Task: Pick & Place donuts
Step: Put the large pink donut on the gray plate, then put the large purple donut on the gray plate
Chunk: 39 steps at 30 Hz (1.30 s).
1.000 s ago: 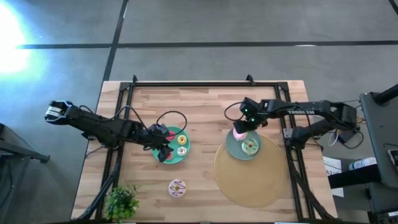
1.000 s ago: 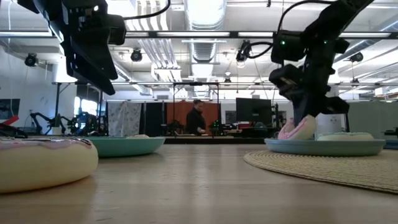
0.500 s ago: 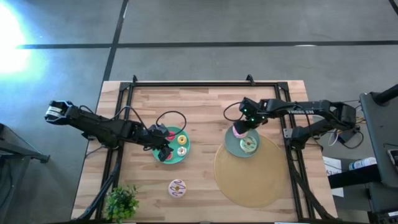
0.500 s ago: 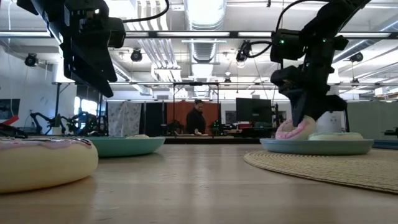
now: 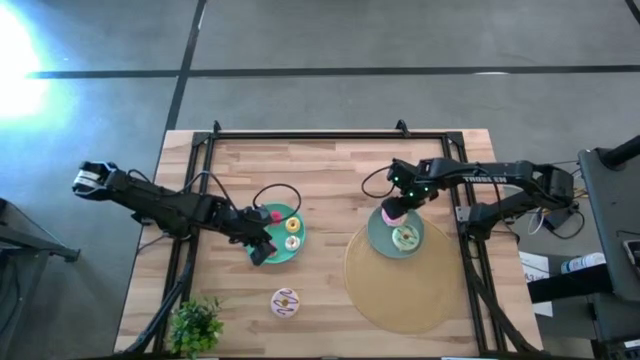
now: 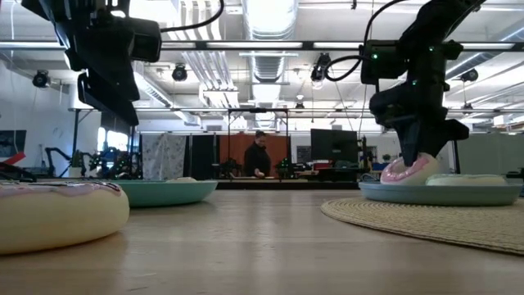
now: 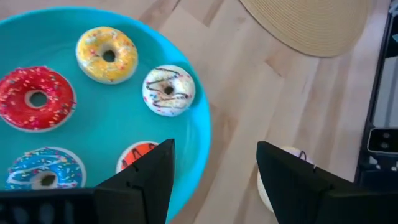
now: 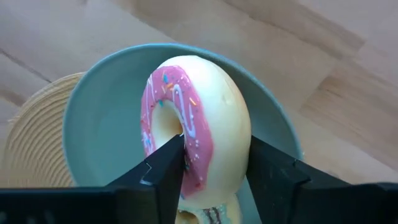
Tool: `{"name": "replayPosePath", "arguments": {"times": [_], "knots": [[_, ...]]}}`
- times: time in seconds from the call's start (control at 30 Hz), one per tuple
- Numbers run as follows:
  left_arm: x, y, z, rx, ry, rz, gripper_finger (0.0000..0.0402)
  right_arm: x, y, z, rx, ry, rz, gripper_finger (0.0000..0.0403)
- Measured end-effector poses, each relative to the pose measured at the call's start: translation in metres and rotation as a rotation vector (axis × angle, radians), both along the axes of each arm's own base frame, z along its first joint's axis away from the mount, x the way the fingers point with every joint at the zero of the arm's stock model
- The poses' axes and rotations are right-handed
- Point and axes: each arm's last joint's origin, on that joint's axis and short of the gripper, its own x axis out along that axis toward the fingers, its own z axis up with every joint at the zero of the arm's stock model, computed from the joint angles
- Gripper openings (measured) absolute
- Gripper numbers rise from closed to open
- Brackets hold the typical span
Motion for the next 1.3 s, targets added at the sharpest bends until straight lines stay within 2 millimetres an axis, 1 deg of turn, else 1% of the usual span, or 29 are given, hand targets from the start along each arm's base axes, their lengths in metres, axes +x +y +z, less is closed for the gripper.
{"name": "replayPosePath", "arguments": {"times": [0.13, 0.43, 0.57, 0.73, 0.87, 1.07, 1.23, 1.3], "knots": [[-0.001, -0.005, 0.0, -0.002, 0.001, -0.021, 0.02, 0.0, 0.001, 0.0, 0.018, -0.006, -0.001, 0.0164], [-0.004, -0.018, 0.0, -0.024, 0.006, -0.056, 0.02, -0.007, 0.004, -0.001, 0.05, 0.071, -0.001, 0.0223], [-0.007, -0.026, 0.0, -0.018, 0.005, -0.089, 0.02, -0.01, 0.005, 0.0, 0.058, 0.092, -0.003, 0.0235], [-0.009, -0.037, -0.004, 0.009, 0.016, -0.123, 0.02, -0.012, 0.009, 0.006, 0.051, 0.062, -0.013, 0.025], [-0.004, -0.046, -0.012, 0.012, 0.036, -0.146, 0.02, -0.015, 0.013, 0.012, 0.061, 0.043, -0.007, 0.0266], [0.011, -0.064, -0.027, 0.0, 0.012, -0.185, 0.02, -0.02, 0.021, 0.024, 0.068, -0.021, -0.041, 0.0289], [0.016, -0.071, -0.043, 0.005, 0.069, -0.179, 0.02, -0.028, 0.03, 0.04, 0.057, -0.105, -0.057, 0.0295], [0.018, -0.072, -0.048, 0.008, 0.093, -0.172, 0.02, -0.032, 0.034, 0.046, 0.025, -0.137, -0.055, 0.0295]]}}
